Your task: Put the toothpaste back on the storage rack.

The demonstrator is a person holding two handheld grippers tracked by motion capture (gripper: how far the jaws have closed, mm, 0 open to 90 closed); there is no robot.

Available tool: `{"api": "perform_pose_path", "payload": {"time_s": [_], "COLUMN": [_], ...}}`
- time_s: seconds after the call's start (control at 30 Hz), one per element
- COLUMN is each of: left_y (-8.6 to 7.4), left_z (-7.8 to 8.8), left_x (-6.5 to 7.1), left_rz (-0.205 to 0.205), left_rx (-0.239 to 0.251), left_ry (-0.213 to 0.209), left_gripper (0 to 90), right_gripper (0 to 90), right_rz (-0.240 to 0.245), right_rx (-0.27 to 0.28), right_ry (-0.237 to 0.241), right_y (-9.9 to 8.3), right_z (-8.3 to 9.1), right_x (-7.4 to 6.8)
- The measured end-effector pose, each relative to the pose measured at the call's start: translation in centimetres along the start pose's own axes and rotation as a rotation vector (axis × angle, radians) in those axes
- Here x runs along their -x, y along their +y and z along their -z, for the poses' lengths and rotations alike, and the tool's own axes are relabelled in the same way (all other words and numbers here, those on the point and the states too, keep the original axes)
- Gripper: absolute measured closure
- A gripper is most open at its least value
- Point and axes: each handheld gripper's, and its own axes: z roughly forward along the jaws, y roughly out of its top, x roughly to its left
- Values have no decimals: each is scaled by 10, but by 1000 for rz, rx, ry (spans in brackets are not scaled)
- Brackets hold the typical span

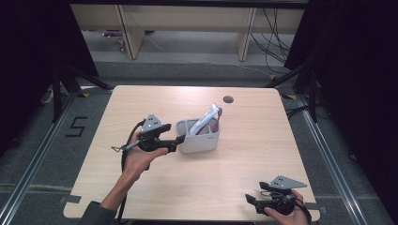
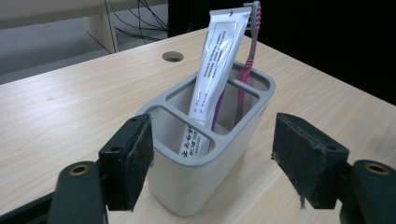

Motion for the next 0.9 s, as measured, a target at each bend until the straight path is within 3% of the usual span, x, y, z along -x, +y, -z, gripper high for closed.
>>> {"api": "perform_pose_path", "payload": {"time_s": [0.9], "left_y": [-32], "left_z": [19], "left_x": [4], "left_rz": [-2], "left_rx": [-4], "left_ry": [-12], "left_gripper": [207], "right_gripper": [235], "right_rz": [-2], "right_rx": [3], "right_ry": [-2], "right_y": [0], "right_z": [0], "right_x": [-1]}}
